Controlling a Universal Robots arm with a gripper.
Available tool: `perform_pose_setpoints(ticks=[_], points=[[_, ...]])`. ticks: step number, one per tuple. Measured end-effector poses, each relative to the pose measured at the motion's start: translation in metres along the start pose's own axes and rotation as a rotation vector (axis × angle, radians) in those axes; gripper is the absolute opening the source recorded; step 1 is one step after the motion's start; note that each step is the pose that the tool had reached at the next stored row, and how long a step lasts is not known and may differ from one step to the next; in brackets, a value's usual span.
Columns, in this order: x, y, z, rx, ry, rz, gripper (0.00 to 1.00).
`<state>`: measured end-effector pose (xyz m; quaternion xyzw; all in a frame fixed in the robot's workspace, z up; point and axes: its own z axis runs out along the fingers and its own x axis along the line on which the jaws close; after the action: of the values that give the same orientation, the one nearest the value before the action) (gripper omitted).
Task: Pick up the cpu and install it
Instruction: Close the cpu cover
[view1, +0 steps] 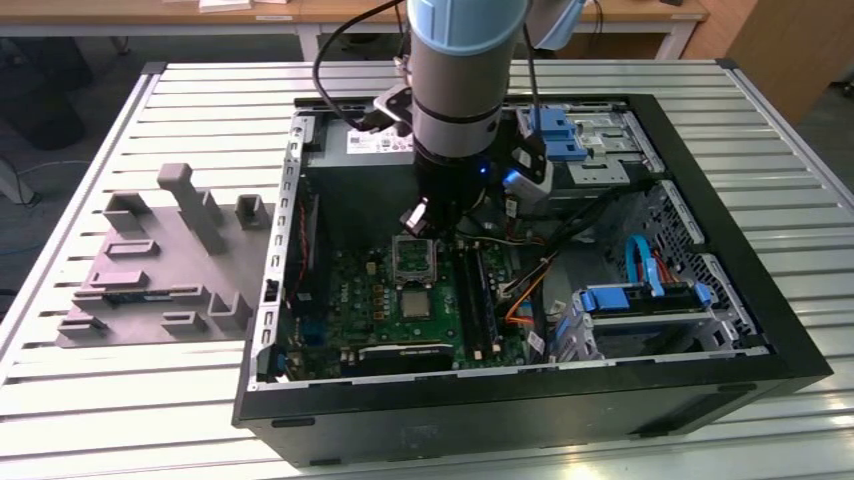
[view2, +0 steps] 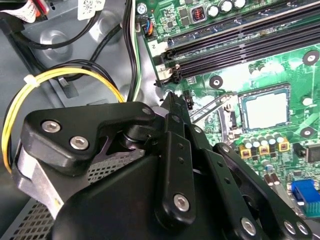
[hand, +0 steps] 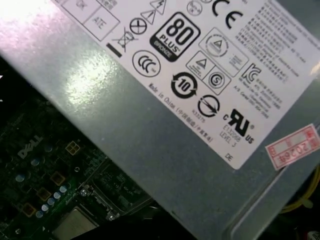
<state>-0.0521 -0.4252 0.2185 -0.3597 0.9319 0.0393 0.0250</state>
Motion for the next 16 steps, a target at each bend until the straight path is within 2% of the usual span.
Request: perform_pose_setpoints(ticks=[8, 12, 16], points=[[-0.0010, 0.0012, -0.0080, 0.0130, 0.0151, -0.029, 0.11], [-0.0003, 0.0019, -0.0090, 0.0251, 0.0297, -0.059, 0.11], [-0.0002, 0.0023, -0.0102, 0.0251, 0.0340, -0.101, 0.11]])
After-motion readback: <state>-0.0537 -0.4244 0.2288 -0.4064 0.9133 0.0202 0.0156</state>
